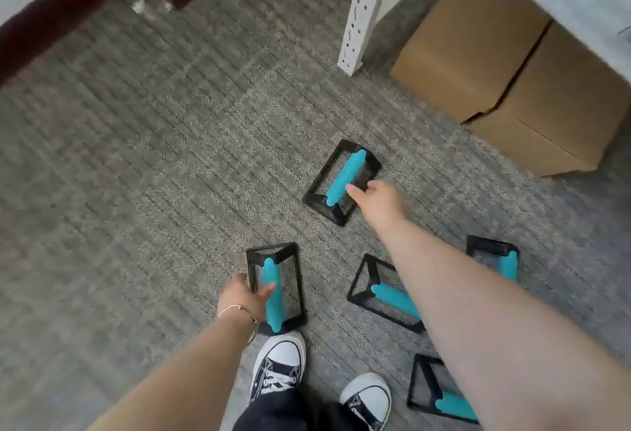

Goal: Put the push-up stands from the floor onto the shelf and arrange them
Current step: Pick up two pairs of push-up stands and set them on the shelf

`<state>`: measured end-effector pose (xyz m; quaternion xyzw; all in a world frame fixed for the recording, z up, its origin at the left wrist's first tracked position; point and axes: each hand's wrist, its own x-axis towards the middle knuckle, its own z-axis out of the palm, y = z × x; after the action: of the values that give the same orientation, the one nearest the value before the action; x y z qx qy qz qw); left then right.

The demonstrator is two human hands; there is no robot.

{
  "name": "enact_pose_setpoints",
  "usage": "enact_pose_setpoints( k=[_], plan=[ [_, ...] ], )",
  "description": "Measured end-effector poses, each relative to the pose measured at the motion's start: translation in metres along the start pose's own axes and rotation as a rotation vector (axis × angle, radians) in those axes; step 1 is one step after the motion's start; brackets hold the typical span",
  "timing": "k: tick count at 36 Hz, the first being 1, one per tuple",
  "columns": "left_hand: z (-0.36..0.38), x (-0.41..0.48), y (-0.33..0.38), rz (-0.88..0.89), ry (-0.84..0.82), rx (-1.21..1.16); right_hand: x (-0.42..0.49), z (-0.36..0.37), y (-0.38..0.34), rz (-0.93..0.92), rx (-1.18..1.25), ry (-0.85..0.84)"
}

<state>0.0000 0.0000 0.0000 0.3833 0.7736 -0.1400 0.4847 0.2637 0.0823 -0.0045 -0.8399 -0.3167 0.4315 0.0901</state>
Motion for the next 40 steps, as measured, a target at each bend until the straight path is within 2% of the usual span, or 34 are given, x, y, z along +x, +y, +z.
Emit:
enact_pose_setpoints(
  k=[6, 10, 16, 22, 31, 40],
  plan=[
    [0.029, 0.026, -0.025, -0.049, -0.091, -0.198, 0.032, 0.03, -0.002, 0.105, 0.158, -0.001],
    [0.042, 0.036, -0.029, -0.054, -0.084, -0.276, 0.048, 0.042, 0.0, 0.124, 0.264, 0.035],
    [0.051, 0.043, -0.033, -0.046, -0.053, -0.319, 0.066, 0.06, 0.008, 0.181, 0.546, -0.036],
    [0.037, 0.026, -0.021, -0.016, -0.038, -0.423, 0.041, 0.047, 0.022, 0.144, 0.521, -0.007],
    [-0.037, -0.096, 0.057, 0.096, 0.061, -0.481, -0.109, -0.073, 0.011, 0.222, 0.649, -0.04],
    [-0.135, -0.296, 0.162, 0.348, 0.052, -0.353, -0.279, -0.232, -0.015, 0.284, 0.772, 0.058]
  ],
)
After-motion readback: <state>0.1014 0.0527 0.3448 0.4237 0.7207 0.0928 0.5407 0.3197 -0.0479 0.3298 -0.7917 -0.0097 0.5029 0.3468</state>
